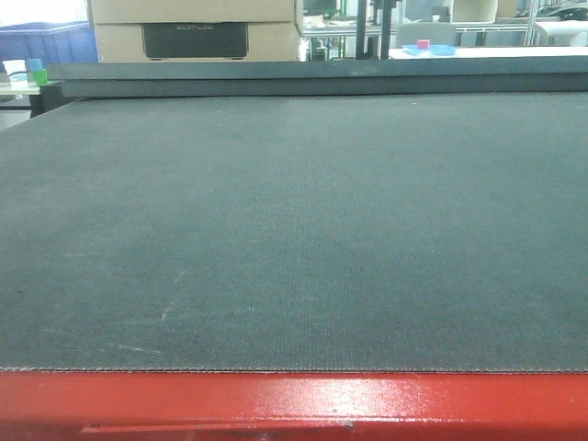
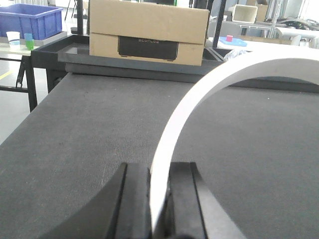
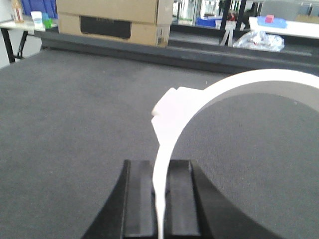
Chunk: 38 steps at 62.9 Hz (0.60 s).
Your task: Grab PVC pipe and place in blue bin
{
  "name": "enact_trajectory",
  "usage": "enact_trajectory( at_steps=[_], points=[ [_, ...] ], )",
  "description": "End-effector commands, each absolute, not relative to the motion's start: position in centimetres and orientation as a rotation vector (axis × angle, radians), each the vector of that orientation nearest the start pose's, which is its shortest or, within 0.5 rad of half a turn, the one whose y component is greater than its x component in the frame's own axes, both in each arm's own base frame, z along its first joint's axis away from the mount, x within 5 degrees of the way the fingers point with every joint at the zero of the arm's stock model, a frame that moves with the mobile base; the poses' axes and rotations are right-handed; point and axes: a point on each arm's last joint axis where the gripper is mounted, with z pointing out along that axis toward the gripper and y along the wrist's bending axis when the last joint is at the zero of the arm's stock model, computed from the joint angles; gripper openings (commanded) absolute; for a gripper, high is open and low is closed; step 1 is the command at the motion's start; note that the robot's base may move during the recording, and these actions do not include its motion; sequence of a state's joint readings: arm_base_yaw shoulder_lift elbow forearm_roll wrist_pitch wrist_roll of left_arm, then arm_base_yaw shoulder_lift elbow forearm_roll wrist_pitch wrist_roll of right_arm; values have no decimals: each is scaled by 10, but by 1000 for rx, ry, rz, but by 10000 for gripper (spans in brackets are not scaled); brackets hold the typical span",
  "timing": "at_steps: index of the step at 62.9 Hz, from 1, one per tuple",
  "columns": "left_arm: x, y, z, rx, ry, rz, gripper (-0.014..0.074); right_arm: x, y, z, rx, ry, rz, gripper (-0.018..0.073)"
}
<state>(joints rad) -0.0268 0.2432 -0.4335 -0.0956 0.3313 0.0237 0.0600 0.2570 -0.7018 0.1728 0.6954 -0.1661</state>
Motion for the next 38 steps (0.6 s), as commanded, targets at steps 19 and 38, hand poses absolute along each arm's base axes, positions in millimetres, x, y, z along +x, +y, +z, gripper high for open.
enact_trajectory(
  at_steps=[19,38],
  points=[
    [59,-4,316,-24,1598,-110,-111,11,10,352,-152,1621,99,-169],
    [59,-4,318,-26,1570,-109,-111,-4,9,345,-148,1546,95,-169]
  ],
)
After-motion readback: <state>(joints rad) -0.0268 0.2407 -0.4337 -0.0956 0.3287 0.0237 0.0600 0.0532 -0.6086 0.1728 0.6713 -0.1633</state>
